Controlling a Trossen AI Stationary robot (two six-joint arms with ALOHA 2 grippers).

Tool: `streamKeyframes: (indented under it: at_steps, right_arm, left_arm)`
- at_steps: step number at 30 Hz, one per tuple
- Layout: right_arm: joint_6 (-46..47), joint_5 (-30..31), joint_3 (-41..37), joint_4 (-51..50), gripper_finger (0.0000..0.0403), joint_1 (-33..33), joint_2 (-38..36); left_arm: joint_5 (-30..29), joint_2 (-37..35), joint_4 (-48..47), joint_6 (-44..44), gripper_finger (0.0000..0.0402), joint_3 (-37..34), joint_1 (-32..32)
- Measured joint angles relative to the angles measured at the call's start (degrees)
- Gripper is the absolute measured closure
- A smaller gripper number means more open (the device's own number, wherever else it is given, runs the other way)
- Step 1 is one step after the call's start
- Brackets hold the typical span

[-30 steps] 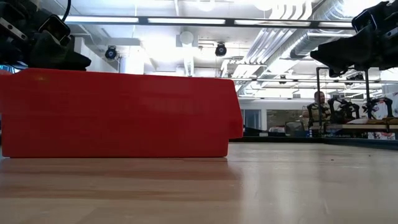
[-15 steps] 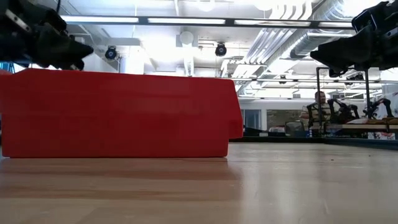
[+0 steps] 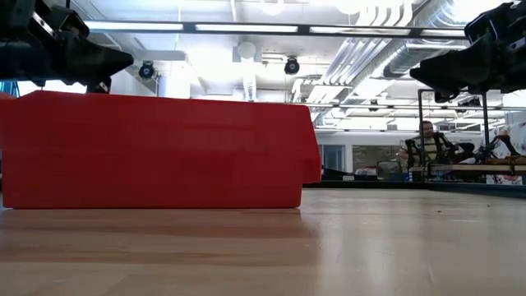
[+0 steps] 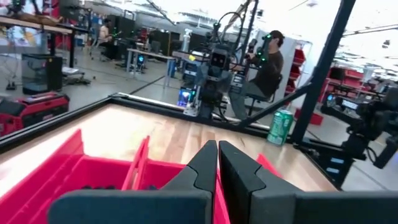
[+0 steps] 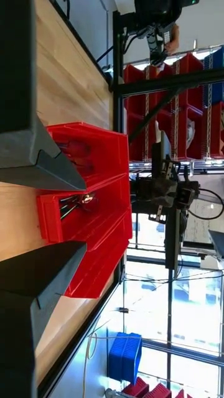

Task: Sort silverware
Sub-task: Return to Home Position

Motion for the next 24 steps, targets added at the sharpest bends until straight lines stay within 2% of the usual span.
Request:
streamKeyframes:
  at_steps: [11,24]
  right_arm:
    - [0.0,0.0,0.0,0.0,0.027,0.0,0.1]
    - [0.0,-0.2,0.0,0.0,0.027,0.0,0.1]
  left_arm:
    - [-0.1,0.0,-0.3,0.0,0.0402,0.0,2.6]
    - [-0.1,0.1,-0.2,0.0,0.0402,0.0,2.9]
